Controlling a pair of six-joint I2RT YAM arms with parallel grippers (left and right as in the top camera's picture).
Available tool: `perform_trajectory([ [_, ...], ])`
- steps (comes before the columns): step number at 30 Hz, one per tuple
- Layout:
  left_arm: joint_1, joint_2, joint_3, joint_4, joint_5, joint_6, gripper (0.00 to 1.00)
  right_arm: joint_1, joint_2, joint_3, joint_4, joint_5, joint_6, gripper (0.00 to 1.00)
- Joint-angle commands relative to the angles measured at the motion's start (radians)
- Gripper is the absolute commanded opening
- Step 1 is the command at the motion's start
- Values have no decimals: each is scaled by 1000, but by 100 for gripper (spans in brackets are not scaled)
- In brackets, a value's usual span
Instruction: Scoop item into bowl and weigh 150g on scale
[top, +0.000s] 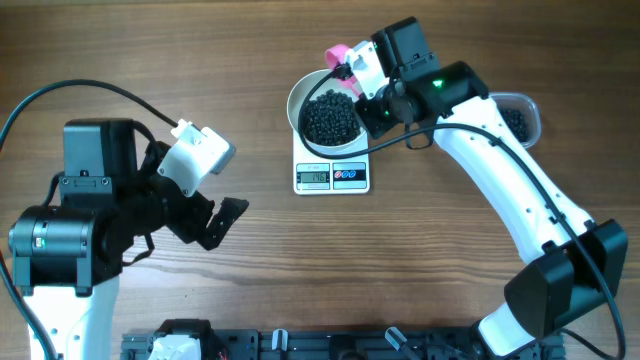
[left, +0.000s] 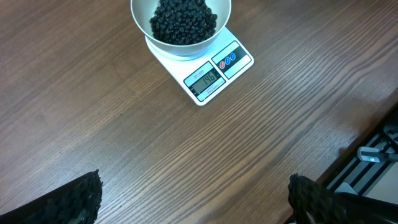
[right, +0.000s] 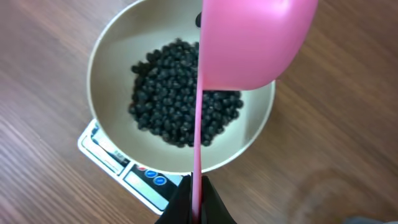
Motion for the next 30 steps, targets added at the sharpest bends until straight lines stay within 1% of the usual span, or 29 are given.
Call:
perform_trajectory([
  [1,7,-3,13,-1,15,19,100,0,-16,23,-8,-71,22,4],
  [3,7,-3,13,-1,15,19,100,-1,-16,23,-21,-19,0,4],
  [4,7,-3,13,-1,15,19,100,-5,-16,23,-21,-34,44,4],
  [5,7,-3,13,-1,15,19,100,-4,-16,23,-23,-57,49,4],
  [24,7,-3,13,-1,15,19,100,-12,-14,22,-24,-52,59,4],
  [28,7,-3,13,-1,15,19,100,-12,-5,22,-53,-11,6,4],
  [30,7,-3,13,-1,15,19,100,-12,-7,22,-38,12,16,4],
])
